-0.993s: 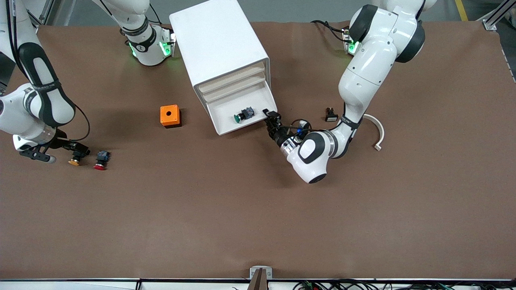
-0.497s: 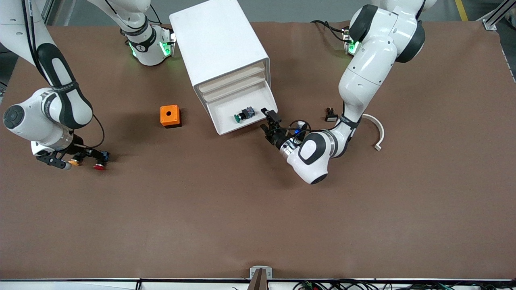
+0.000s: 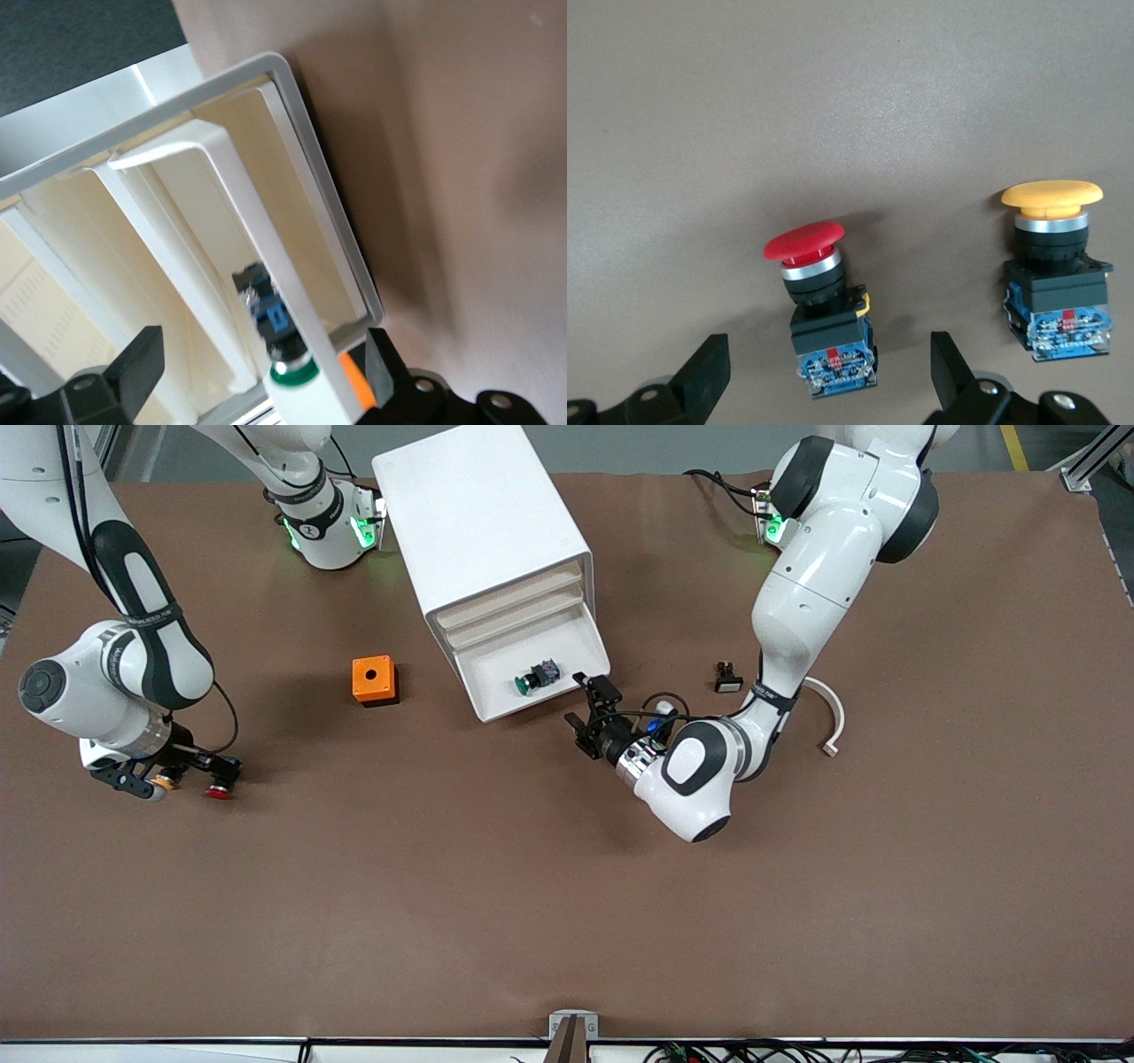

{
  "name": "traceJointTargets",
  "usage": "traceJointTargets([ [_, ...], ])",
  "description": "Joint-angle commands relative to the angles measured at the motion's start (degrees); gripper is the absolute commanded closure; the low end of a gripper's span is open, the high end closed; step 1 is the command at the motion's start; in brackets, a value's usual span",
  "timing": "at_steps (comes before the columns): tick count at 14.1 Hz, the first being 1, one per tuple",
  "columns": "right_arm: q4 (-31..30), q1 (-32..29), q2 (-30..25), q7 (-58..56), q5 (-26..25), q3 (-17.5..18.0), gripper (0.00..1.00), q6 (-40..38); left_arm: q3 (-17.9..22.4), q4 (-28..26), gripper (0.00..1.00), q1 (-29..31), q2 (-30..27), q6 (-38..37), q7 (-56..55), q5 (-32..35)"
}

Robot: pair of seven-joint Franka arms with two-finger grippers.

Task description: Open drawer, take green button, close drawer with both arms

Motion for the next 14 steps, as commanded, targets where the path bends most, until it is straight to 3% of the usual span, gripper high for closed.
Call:
traceJointTargets([
  [1, -2.1, 0.4, -2.2, 0.9, 0.2, -0.2, 0.00, 0.0, 1.6, 1.1, 0.00, 0.0, -0.6, 0.9, 6.3, -0.7],
  [5, -2.6, 2.3, -5.4, 6.2, 0.2, 0.2, 0.00, -3.9, 5.7, 1.2, 0.00, -0.3, -2.7, 4.3, 20.0, -0.3],
  [7, -2.3, 7.0, -9.4, 15.0, 0.2, 0.1, 0.00, -9.8, 8.2, 1.0, 0.00, -0.6, -4.3, 4.5, 29.9, 0.7],
  [10, -1.6, 13.9, -13.6, 27.4, 0.2, 0.2, 0.00, -15.6, 8.4, 0.9, 0.00, 0.4, -5.6, 4.4, 43.9, 8.7],
  [14, 1.3, 27.3, -14.8, 51.7, 0.2, 0.3, 0.00, -18.3, 10.6, 0.7, 0.00, 5.3, -6.2, 4.6, 64.4, 16.7],
])
